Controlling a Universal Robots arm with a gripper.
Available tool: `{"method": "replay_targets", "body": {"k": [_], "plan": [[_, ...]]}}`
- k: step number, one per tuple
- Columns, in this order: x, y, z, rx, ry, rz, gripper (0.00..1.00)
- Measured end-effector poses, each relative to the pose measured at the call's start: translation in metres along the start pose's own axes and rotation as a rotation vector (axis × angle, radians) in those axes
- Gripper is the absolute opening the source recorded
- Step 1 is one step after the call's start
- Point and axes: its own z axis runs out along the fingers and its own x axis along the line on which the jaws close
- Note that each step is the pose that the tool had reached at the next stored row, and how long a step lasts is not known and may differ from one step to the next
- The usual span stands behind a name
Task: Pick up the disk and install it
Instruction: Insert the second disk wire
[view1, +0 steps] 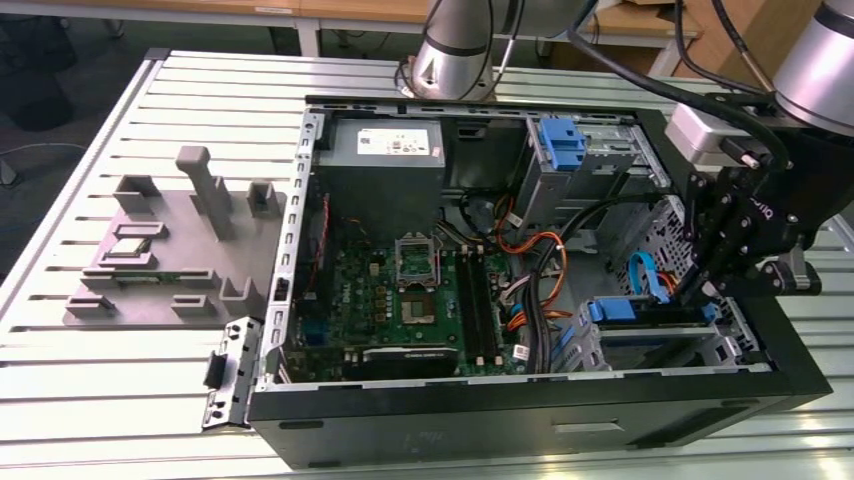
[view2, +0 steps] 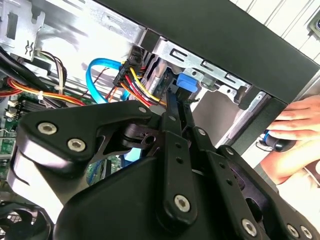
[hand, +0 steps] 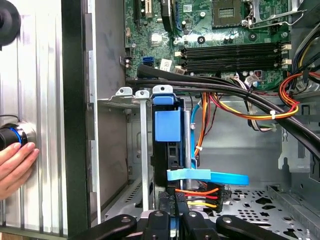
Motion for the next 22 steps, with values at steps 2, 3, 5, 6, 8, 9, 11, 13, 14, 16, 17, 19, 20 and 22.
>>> {"method": "replay_targets", "body": {"k": [2, 3, 5, 6, 8, 9, 11, 13, 14, 16, 17, 19, 20, 22], "plan": [[-0.0008, 0.0, 0.0004, -0.0002, -0.0002, 0.001, 0.16], [-0.0011, 0.0, 0.0008, -0.0002, -0.0003, 0.002, 0.16], [-0.0014, -0.0004, 0.0012, -0.0004, 0.0001, 0.003, 0.16], [-0.0018, -0.0003, 0.0013, -0.0005, 0.0003, 0.003, 0.16], [-0.0028, -0.0003, 0.0016, -0.0006, 0.0005, 0.004, 0.16], [-0.0031, -0.0002, 0.002, -0.0007, 0.0005, 0.005, 0.16], [-0.0036, -0.0002, 0.0031, -0.0007, 0.0026, 0.006, 0.16], [-0.0043, -0.0002, 0.0042, -0.0008, 0.0038, 0.006, 0.16], [-0.0047, -0.0002, 0.0048, -0.0008, 0.0039, 0.006, 0.16], [-0.0054, -0.0002, 0.0057, -0.0008, 0.0039, 0.007, 0.16], [-0.0056, -0.0002, 0.0061, -0.0008, 0.0039, 0.007, 0.16], [-0.0059, -0.0002, 0.0074, -0.0008, 0.0038, 0.007, 0.16], [-0.0061, -0.0001, 0.0082, -0.0008, 0.004, 0.007, 0.16], [-0.0062, -0.0001, 0.0088, -0.0008, 0.0046, 0.007, 0.16]]}}
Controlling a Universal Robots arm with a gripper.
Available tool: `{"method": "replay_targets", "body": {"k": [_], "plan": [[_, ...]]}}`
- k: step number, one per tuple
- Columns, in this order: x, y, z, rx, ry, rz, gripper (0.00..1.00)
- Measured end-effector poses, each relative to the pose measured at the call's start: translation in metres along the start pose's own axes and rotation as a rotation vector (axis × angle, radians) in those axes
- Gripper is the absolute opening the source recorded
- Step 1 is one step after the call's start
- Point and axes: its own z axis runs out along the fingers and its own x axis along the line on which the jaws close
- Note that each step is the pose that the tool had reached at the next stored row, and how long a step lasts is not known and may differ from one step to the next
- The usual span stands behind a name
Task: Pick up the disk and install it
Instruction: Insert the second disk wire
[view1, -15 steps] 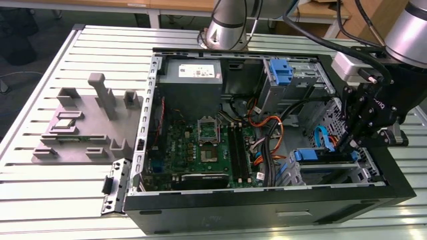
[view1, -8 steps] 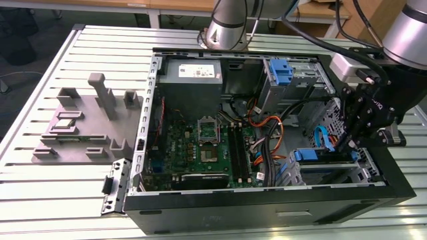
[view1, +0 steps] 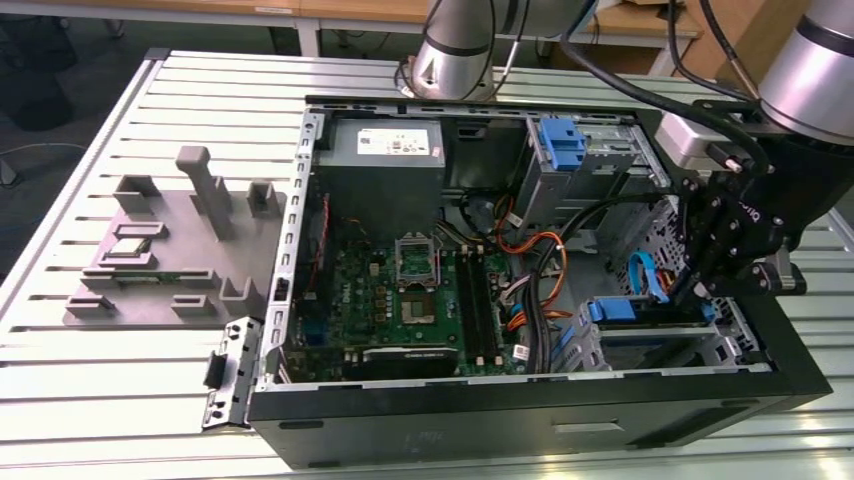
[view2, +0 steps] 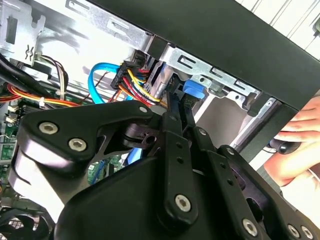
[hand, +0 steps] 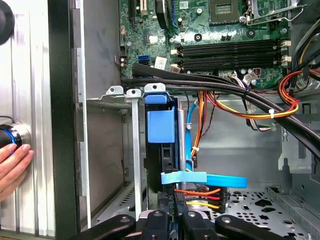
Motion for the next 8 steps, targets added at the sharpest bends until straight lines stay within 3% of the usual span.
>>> {"method": "replay_targets", "body": {"k": [6, 8], "plan": [[-0.0002, 0.0, 0.001, -0.0001, -0.0017, 0.0, 0.18], [-0.0001, 0.0, 0.0008, -0.0001, -0.0012, 0.0, 0.24]]}}
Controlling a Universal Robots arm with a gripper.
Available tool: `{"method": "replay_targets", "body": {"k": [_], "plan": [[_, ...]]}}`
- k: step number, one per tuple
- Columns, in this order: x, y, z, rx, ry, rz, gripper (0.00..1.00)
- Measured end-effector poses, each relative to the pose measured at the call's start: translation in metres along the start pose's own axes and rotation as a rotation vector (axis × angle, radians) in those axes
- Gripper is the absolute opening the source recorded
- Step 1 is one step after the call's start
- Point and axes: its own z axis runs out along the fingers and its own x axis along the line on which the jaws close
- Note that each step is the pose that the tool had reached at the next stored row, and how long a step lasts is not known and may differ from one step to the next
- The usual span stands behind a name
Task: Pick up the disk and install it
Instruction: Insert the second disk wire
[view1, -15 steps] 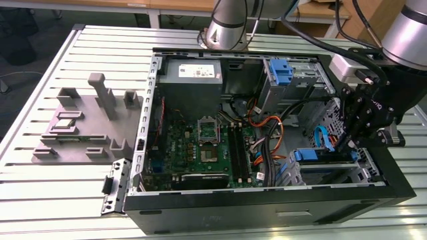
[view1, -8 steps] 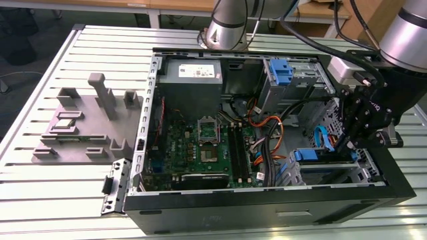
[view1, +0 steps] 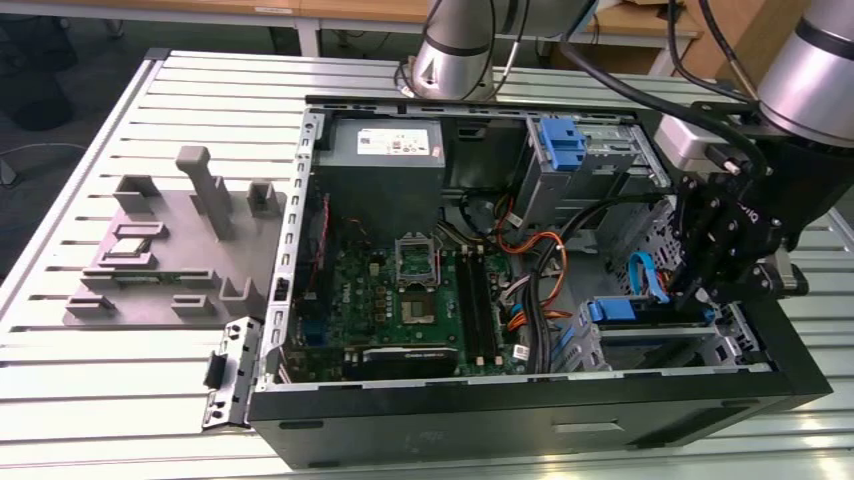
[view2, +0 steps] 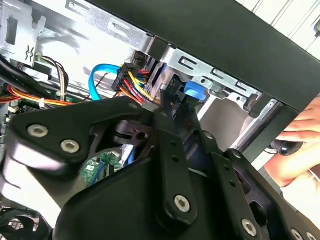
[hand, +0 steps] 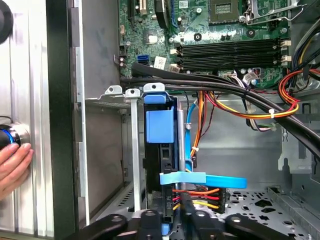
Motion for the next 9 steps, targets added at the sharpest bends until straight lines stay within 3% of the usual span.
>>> {"method": "replay_targets", "body": {"k": [1, 4, 9], "plan": [[0.0001, 0.0, -0.0002, 0.0, 0.0, 0.0, 0.3], [0.0008, -0.0001, -0.0057, -0.0001, -0.0035, 0.0, 0.3], [0.004, -0.0002, -0.0272, -0.0001, -0.0037, 0.0, 0.3]]}}
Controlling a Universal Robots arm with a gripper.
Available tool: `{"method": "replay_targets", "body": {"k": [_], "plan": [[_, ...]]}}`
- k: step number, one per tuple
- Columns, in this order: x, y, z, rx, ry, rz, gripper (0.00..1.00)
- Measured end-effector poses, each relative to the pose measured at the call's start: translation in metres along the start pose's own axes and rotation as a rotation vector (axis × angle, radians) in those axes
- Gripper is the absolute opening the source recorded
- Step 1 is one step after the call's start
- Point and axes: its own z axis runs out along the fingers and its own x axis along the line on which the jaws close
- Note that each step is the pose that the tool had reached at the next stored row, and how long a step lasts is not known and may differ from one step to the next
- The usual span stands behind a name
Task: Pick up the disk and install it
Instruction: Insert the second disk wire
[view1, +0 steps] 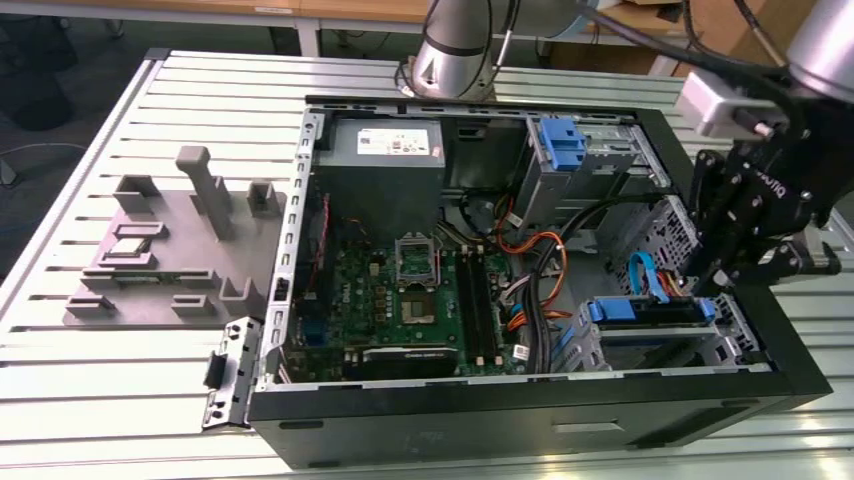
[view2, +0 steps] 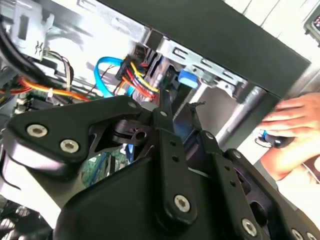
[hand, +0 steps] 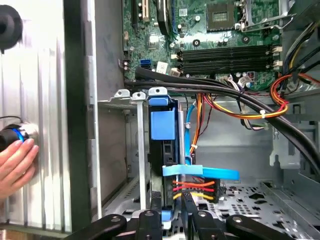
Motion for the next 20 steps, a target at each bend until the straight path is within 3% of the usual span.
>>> {"method": "replay_targets", "body": {"k": [1, 2, 9, 10, 11, 14, 20], "plan": [[0.0004, 0.0, -0.0027, -0.0001, -0.0022, 0.0, 0.3], [0.0006, 0.0, -0.0038, -0.0004, -0.0098, 0.0, 0.3], [0.0012, -0.0001, -0.0038, -0.0052, -0.1338, 0.0, 0.3], [0.0012, -0.0001, -0.0038, -0.0058, -0.146, 0.0, 0.3], [0.0014, -0.0001, -0.0053, -0.0059, -0.1517, 0.0, 0.3], [0.0025, -0.0001, -0.013, -0.0059, -0.1529, 0.0, 0.3], [0.0027, -0.0001, -0.0142, -0.006, -0.153, 0.0, 0.3]]}}
